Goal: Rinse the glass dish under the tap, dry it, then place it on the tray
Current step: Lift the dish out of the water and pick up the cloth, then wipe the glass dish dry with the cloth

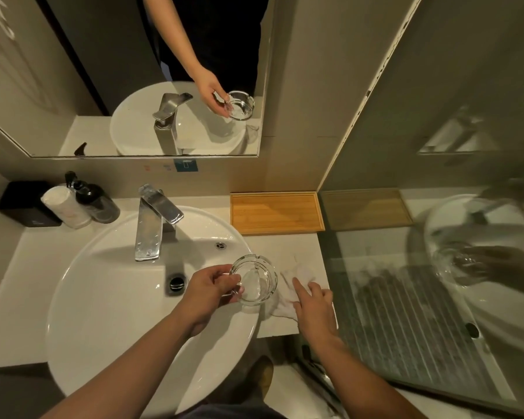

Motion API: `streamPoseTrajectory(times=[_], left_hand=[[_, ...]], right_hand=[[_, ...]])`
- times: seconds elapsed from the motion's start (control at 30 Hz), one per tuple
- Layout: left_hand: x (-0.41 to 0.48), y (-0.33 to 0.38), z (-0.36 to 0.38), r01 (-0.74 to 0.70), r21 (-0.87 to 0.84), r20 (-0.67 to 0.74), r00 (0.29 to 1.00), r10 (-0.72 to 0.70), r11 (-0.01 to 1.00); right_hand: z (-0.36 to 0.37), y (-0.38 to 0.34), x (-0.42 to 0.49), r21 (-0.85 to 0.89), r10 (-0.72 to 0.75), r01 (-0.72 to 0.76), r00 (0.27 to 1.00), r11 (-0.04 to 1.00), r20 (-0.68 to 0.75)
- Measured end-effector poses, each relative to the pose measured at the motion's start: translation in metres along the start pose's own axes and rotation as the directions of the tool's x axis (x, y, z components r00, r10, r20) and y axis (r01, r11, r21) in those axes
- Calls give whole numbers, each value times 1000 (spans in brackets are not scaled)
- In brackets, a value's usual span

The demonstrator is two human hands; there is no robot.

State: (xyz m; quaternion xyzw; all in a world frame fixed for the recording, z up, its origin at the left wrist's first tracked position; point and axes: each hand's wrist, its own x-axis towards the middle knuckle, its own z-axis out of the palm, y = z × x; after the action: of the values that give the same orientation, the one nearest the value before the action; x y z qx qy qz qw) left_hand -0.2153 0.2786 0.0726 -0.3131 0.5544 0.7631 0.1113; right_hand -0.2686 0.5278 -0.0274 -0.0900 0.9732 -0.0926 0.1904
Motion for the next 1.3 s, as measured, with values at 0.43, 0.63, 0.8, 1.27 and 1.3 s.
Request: streamPoseTrajectory(times=[0.43,0.63,0.8,1.27,1.3], left_hand=[[0,10,11,14,-89,-25,1000,-17,996],[-5,16,22,-13,-91,47,999,17,996],[-7,22,17,-37,-99,17,999,39,994],[-24,28,14,-53,-228,-36,998,46,972],[-23,28,13,-57,-221,-38,998,50,974]], right_hand=[[-121,-17,-34,390,-291,393,910,833,-295],[-132,-53,-30,89,-521,523,852,847,-53],[-128,-65,-27,296,-470,526,848,797,-244],[-104,-79,-25,328,-499,580,812,746,-303],[-105,-79,-24,318,-487,560,826,765,-284]])
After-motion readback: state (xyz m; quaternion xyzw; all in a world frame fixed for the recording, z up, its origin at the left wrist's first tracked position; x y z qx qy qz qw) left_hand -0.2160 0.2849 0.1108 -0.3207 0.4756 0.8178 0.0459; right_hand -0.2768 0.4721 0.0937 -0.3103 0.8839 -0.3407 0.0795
